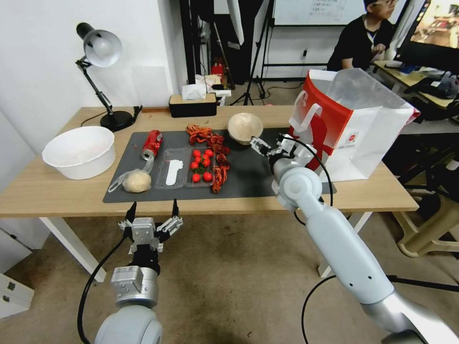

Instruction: Pick up the trash from the table and place it into the takeout bag.

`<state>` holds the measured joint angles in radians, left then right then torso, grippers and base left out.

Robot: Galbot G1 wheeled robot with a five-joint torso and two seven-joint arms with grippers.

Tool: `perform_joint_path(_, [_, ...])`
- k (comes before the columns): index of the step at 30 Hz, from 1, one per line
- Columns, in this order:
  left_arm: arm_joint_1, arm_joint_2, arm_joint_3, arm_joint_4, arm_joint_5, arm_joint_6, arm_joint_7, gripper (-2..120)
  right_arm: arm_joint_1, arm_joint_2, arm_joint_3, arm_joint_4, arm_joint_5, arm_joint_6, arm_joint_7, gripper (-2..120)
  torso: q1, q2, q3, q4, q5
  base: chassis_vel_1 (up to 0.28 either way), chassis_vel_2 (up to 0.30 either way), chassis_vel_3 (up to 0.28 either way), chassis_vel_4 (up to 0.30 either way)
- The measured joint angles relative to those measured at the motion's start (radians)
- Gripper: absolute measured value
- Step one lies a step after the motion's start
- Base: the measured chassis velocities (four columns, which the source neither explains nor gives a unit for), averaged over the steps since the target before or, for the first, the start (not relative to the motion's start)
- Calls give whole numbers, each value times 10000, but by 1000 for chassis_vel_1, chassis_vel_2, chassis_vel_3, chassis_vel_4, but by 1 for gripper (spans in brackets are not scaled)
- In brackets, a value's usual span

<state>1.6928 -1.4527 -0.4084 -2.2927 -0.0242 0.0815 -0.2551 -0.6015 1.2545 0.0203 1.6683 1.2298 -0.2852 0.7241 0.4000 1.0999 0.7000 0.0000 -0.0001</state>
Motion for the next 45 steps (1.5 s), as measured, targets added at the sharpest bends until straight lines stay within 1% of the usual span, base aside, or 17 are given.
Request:
perform_joint_path(4, [58, 2, -42, -52, 0, -2, -1, 100, 304, 127, -34, -253, 244, -120, 243, 100, 0, 0, 0, -2, 0, 0, 0, 0, 0])
perform_joint_path(10, [134, -63, -9, -144, 40, -8, 0, 100, 675, 385, -98, -696, 457, -180, 546, 100, 0, 0, 0, 0, 0, 0, 0, 0, 0])
perform_joint_path(22, [171, -91, 22, -171, 70, -10, 2, 100, 843, 518, -142, -901, 554, -187, 696, 100, 0, 0, 0, 1, 1, 0, 0, 0, 0])
perform_joint_path(24, [231, -117, 26, -181, 88, -41, 8, 100, 1126, 620, -316, -1156, 725, -190, 950, 100, 0, 0, 0, 0, 0, 0, 0, 0, 0])
perform_joint_path(31, [269, -133, 26, -239, 89, -68, 9, 100, 1429, 708, -356, -1403, 1024, -187, 1180, 100, 0, 1, 0, -1, 1, 0, 0, 0, 0])
perform_joint_path(34, [250, -140, 8, -245, 89, -72, 8, 100, 1709, 865, -287, -1762, 1332, -172, 1452, 100, 0, 2, 0, 1, 0, 0, 0, 0, 0])
perform_joint_path(37, [192, -177, 16, -200, 81, -74, 8, 100, 2109, 1112, -84, -2430, 2100, -165, 1880, 100, 0, 2, 0, 0, 1, 0, 0, 0, 0])
perform_joint_path(45, [188, -162, 15, -172, -90, -75, -2, 100, 2612, 1487, 200, -3256, 2957, -277, 1828, 100, 0, 2, -1, -1, 0, 0, 0, 0, 0])
